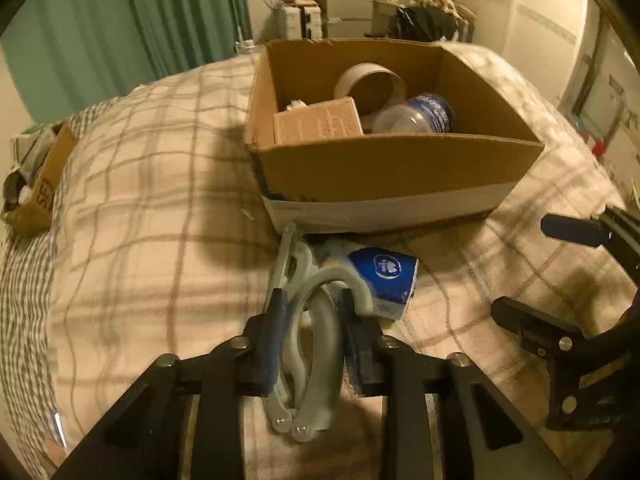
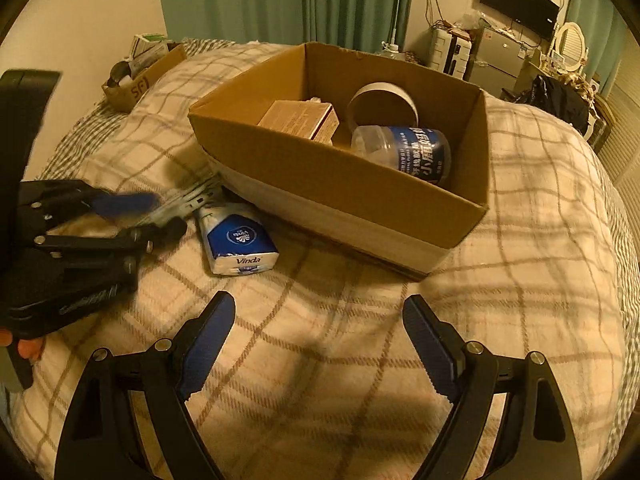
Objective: Organize objects
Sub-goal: 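Grasp the blue Vinda tissue pack with the right tool while the left tool holds the clip, then carry the clip and tissue pack over the box and release both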
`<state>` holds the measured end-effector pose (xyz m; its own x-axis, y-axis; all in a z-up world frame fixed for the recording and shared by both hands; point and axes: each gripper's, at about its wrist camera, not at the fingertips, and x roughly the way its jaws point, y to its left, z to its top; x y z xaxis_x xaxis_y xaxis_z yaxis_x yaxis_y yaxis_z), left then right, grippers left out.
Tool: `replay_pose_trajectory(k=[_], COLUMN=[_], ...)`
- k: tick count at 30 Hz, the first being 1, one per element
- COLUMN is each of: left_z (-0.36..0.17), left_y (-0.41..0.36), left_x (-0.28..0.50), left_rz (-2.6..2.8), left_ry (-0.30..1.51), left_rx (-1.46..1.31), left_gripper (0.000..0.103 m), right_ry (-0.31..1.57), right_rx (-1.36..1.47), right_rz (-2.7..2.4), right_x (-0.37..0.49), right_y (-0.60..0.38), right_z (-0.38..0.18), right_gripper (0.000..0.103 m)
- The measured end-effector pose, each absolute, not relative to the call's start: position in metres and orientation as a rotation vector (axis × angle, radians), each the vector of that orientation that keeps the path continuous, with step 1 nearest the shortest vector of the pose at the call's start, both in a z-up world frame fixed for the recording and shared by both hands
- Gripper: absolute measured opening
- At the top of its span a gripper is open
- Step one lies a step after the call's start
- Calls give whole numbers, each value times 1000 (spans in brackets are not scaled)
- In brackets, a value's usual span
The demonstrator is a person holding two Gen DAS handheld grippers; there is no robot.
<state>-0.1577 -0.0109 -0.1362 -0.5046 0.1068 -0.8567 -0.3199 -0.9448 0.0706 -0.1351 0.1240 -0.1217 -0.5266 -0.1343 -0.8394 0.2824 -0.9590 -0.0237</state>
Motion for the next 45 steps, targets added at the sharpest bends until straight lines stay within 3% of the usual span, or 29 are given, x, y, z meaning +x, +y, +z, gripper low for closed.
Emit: replay_pose_trajectory(k=[3,5,7,11,15,21,23,32,45], left_z=[-135,-130,-118,-103,-97,-98,-96,-80,-20], left_y=[-10,-16,-32,-60,-75,-78,-78,-76,-39], left_x=[-153,-152,-151,-147,-138,-134,-131,-117,-85], left_rz=[2521,2556,2618,2657,2681,2684,2687,2695,2707], left_ry=[348,294,173,-46,-150,-190,-192,-224,-145], left_rx=[-1379,-1362,-1341,-1321,-1307,-1314,-1310,-1277,-1103], left_gripper=[24,15,11,11,11,11,11,11,11], right_ry=[242,256,265,284,278,202,196,250,233], right_rx=[1390,1386,1371,1350,1396,1484,1476,1393,1182], right_rz=[-2533,-2521,-2509,-2446,-2390,-2311,-2272,-2372,-2590], right_x=[-141,-145,-150,-163,-184,-205,-203,-159,-97], right_y=[119,113,106,88,74,64,60,70,109], right_z=[-126,-127,-129,-137,-155,-176,-175,-139,-51], right_gripper=[86,86,86,86,86,83,60,54,54])
